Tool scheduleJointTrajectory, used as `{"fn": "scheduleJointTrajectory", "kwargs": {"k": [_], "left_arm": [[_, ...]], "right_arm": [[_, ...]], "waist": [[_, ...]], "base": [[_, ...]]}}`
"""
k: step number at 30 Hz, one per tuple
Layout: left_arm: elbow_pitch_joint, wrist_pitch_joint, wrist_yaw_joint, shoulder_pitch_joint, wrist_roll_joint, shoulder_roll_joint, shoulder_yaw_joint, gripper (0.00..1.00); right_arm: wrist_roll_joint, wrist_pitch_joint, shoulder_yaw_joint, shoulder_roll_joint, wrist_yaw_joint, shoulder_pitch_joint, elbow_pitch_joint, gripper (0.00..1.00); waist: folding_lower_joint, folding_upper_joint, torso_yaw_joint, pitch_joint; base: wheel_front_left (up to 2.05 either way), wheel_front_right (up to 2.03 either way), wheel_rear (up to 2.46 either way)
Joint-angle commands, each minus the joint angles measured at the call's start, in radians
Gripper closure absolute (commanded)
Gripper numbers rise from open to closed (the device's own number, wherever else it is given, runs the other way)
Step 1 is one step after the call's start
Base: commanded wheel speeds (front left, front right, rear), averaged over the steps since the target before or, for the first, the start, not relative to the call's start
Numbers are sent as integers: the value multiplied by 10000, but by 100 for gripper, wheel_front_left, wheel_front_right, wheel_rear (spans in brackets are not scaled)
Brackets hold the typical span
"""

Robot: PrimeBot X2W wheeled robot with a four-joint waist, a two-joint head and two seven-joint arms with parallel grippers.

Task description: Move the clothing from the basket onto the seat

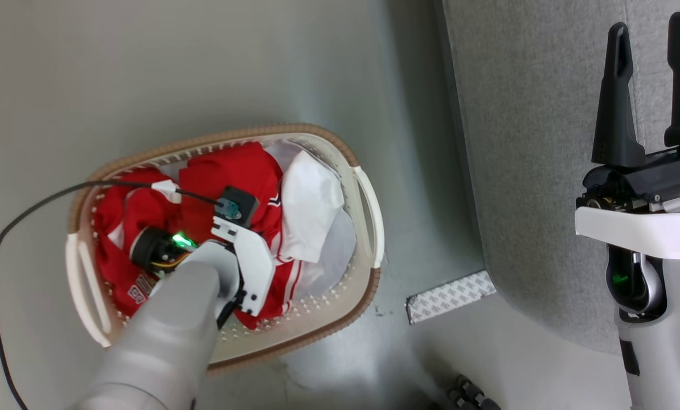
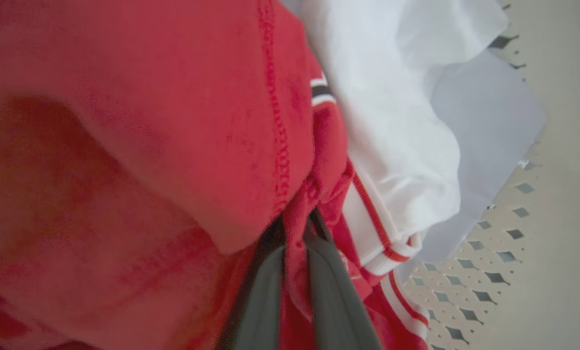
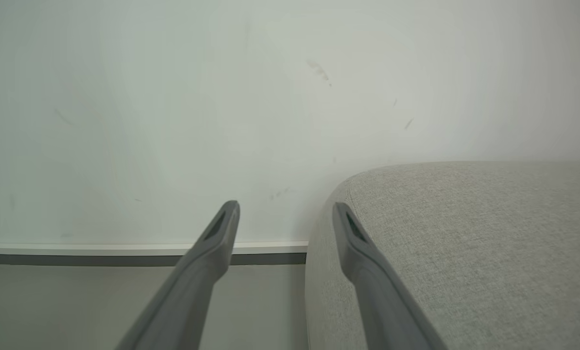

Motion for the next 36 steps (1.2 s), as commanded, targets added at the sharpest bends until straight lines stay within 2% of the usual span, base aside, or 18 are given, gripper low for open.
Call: {"fn": "scheduleJointTrajectory", "kwargs": {"k": [1, 8, 16, 23, 28, 36], "left_arm": [[-32, -227, -40, 77, -152, -56, -78, 100], [-751, -954, -40, 883, -1192, -265, -735, 100], [-2537, -1750, -40, 1875, -2956, -273, -2241, 100], [-3472, -2547, -41, 2458, -4190, -282, -3088, 100], [-4063, -2871, -41, 2673, -4548, -278, -3210, 100], [-5385, -2992, -11, 2562, -4706, 139, -2634, 100]], "right_arm": [[-34, 6, -48, 23, -25, -156, 68, 0], [-340, 5, -146, -81, -25, 139, 268, 0], [-410, 6, -71, -533, -25, 681, 627, 0], [-288, 6, 24, -812, -25, 1483, 1031, 0], [-183, 6, 52, -915, -25, 2099, 1250, 0], [13, 8, 162, -853, -25, 2951, 1448, 0]], "waist": [[-1, 0, 140, -260], [-1, 0, 671, -1716], [-1, 0, 1466, -3845], [-1, 0, 2129, -5732], [-1, 0, 2489, -6900], [-1, 0, 2906, -8237]], "base": [[0, 0, 0], [0, 0, 0], [0, 0, 0], [0, 0, 0], [0, 0, 0], [0, 0, 0]]}}
